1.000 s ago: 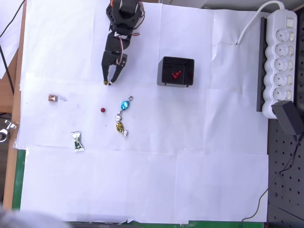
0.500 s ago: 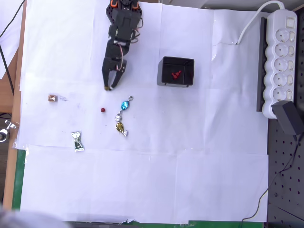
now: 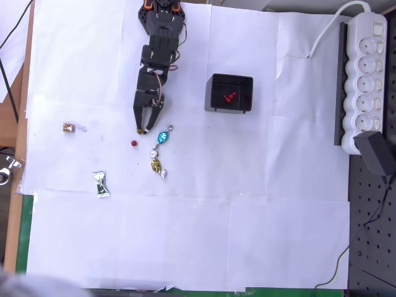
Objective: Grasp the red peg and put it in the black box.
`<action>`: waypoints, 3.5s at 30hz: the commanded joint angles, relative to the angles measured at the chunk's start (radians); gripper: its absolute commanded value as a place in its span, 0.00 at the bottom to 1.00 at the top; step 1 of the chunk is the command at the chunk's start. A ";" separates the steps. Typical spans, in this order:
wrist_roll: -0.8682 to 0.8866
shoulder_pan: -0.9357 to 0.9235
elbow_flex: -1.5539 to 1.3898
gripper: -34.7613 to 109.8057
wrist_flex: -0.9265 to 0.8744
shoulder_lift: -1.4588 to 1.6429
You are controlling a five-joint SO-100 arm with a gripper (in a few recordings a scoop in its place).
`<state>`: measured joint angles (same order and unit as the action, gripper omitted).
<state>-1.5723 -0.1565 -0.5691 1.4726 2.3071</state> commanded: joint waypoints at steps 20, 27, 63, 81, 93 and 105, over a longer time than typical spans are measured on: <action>-0.009 -0.084 -0.071 0.43 0.003 0.012; -0.002 -0.083 -0.144 0.39 -0.048 0.005; -0.023 -0.120 -0.201 0.38 -0.091 0.028; -0.032 -0.147 -0.224 0.34 -0.091 0.031; -0.063 -0.166 -0.239 0.35 -0.140 0.043; -0.049 -0.114 -0.305 0.35 -0.192 0.055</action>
<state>-1.6122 -0.2746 -0.8314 1.2870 2.3608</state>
